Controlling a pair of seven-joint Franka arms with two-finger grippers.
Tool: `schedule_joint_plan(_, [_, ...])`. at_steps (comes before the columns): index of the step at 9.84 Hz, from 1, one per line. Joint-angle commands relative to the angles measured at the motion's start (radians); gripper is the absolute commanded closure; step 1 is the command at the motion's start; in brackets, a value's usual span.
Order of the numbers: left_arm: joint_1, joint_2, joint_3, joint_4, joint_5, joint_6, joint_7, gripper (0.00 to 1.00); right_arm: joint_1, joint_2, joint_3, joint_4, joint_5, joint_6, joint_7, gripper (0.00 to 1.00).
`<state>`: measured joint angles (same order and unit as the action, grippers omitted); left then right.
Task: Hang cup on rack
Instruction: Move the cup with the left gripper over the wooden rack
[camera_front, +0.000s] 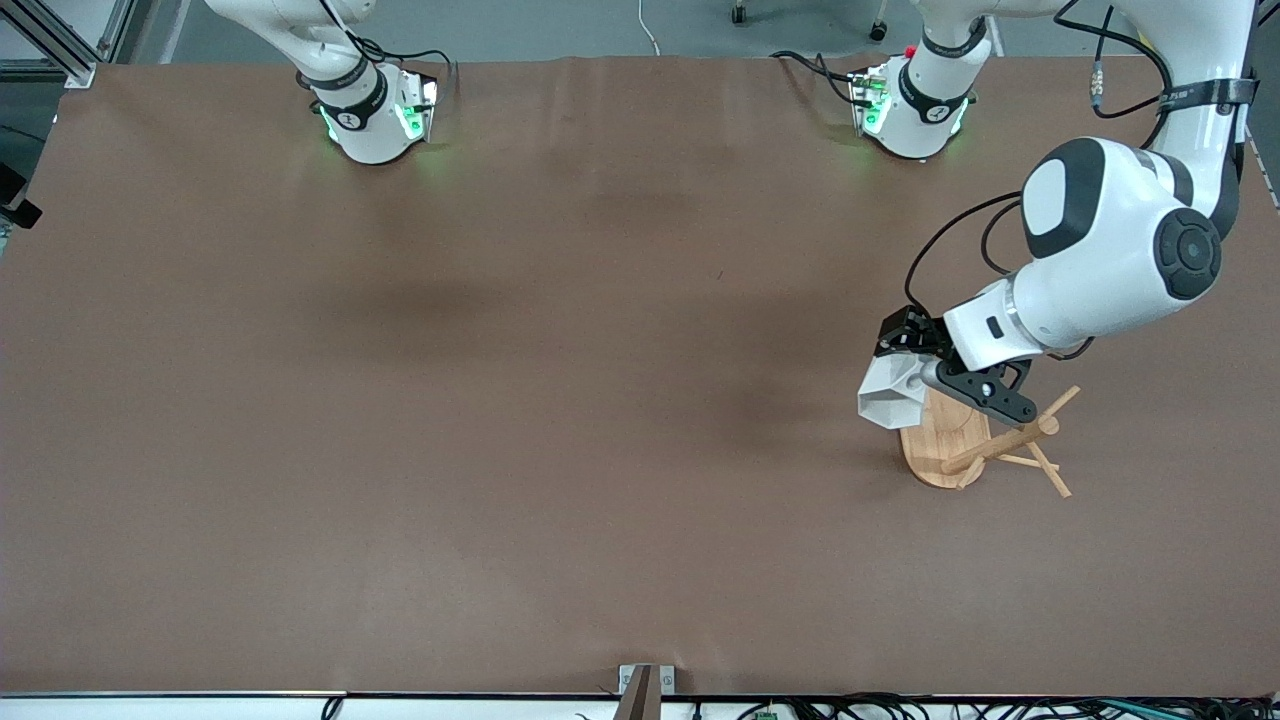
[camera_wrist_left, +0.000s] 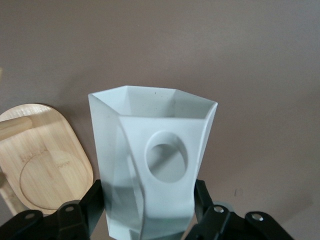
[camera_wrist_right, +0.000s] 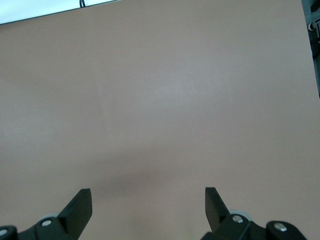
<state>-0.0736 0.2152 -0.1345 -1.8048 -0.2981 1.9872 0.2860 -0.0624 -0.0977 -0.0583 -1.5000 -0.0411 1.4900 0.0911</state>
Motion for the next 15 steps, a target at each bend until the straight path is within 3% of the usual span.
schedule_joint_plan(1, [0.008, 0.047, 0.012, 0.008, -0.032, 0.008, 0.034, 1.00, 0.004, 0.010, 0.003, 0.024, -0.017, -0.017, 0.016, 0.00])
schedule_joint_plan(15, [0.008, 0.087, 0.111, 0.008, -0.073, 0.008, 0.133, 1.00, 0.003, 0.010, 0.003, 0.024, -0.014, -0.017, 0.018, 0.00])
